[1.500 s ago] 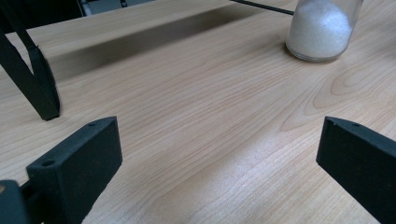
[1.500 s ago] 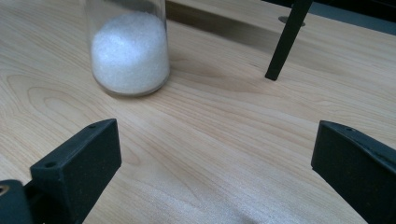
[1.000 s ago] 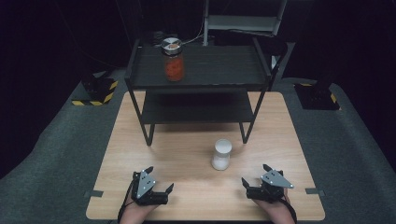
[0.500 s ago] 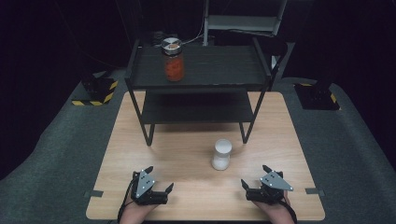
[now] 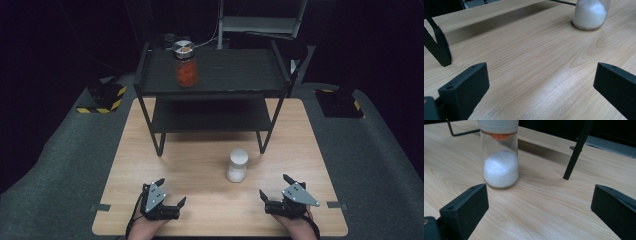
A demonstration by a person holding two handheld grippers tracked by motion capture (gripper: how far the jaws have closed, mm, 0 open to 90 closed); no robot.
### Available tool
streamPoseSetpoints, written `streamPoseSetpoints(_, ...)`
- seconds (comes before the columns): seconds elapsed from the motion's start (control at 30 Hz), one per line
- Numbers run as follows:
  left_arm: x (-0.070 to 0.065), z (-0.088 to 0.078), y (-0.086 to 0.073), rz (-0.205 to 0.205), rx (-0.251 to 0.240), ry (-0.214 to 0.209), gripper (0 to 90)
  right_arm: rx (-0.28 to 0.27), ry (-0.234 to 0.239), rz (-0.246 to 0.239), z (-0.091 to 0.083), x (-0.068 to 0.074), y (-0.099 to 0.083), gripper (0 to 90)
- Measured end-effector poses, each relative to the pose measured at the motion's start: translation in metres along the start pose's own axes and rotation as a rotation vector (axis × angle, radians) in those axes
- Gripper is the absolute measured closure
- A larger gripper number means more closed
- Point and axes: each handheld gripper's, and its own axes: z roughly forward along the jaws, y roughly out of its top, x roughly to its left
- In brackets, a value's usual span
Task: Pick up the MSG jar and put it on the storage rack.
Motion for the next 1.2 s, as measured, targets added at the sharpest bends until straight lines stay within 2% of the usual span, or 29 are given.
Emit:
streamPoseSetpoints(0.37, -0.003, 0.001, 0.0, 0.006, -0.004, -0.002, 0.4, -0.026, 0.019, 0.004, -0.004, -0.002, 0.011, 0.8)
streamPoseSetpoints(0.63, -0.004, 0.001, 0.0, 0.013, -0.004, 0.001, 0.4, -0.038, 0.043, -0.018, -0.001, -0.001, 0.023, 0.9)
streamPoseSetpoints(1.2, -0.002, -0.001, -0.002, 0.008, -0.014, -0.005, 0.4, -0.031, 0.096, -0.056, 0.024, 0.009, 0.047, 1.6)
